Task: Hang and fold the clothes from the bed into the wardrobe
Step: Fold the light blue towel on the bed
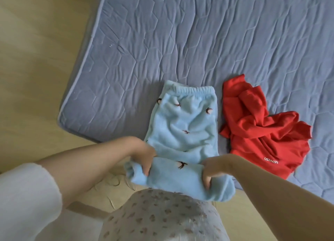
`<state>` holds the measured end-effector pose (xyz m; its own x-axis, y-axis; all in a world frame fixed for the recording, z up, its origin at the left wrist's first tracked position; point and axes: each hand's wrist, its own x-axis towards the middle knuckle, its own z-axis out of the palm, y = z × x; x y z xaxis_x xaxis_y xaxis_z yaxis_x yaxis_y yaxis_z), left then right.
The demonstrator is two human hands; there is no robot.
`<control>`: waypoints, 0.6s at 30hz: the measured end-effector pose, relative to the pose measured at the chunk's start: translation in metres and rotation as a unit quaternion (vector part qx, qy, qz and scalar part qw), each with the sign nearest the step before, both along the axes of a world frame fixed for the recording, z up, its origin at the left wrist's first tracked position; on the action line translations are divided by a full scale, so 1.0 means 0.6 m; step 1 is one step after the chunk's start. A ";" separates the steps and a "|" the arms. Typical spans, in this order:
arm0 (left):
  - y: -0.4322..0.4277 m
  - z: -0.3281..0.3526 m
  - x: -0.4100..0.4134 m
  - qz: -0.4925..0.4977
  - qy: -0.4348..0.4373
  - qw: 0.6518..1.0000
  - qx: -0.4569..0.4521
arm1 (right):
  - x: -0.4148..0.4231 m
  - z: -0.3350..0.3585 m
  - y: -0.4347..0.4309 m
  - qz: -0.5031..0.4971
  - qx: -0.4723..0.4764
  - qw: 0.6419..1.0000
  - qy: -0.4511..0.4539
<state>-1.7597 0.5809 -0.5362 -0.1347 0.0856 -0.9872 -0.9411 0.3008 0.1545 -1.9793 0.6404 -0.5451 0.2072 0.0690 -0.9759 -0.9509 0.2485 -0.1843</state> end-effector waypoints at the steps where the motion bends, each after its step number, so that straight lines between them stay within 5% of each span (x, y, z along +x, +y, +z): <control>1: -0.013 0.003 -0.005 0.000 0.005 1.000 0.004 | -0.008 0.001 -0.008 -0.008 -0.007 1.000 -0.003; 5: -0.110 0.037 -0.042 -0.011 0.070 0.997 -0.013 | -0.054 0.019 -0.071 -0.062 -0.093 0.994 -0.018; 10: -0.233 0.056 -0.083 0.027 0.136 0.969 -0.204 | -0.108 0.038 -0.184 -0.148 -0.299 0.942 0.031; 12: -0.258 0.042 -0.085 0.076 0.190 0.908 -0.365 | -0.122 0.026 -0.206 -0.207 -0.439 0.868 0.102; 15: -0.240 0.006 -0.076 0.138 0.254 0.734 -0.615 | -0.113 0.005 -0.197 -0.301 -0.579 0.738 0.173; 16: -0.220 -0.008 -0.073 0.153 0.256 0.712 -0.635 | -0.103 -0.005 -0.186 -0.315 -0.588 0.723 0.178; 18: -0.167 -0.042 -0.069 0.170 0.244 0.735 -0.609 | -0.075 -0.029 -0.152 -0.310 -0.556 0.749 0.183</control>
